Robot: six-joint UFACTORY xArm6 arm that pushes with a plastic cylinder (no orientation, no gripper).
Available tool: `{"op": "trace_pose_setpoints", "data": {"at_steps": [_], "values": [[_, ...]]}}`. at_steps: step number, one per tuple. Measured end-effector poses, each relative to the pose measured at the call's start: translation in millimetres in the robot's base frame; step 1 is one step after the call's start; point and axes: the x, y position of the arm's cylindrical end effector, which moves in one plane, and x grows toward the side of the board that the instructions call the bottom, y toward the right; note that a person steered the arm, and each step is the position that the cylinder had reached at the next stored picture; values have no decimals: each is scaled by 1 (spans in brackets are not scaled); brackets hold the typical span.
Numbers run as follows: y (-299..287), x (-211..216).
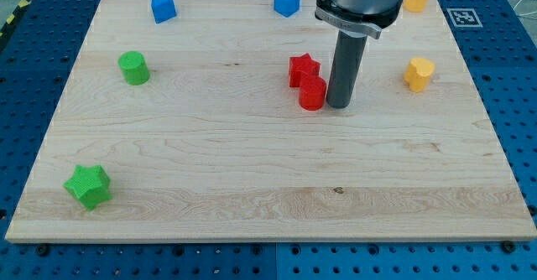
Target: Point your arm at green star
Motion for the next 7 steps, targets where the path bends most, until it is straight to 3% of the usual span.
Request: {"op": "trace_pose_setpoints", "data": {"at_steps": [2,7], "values": [[-46,72],[-189,72]]}}
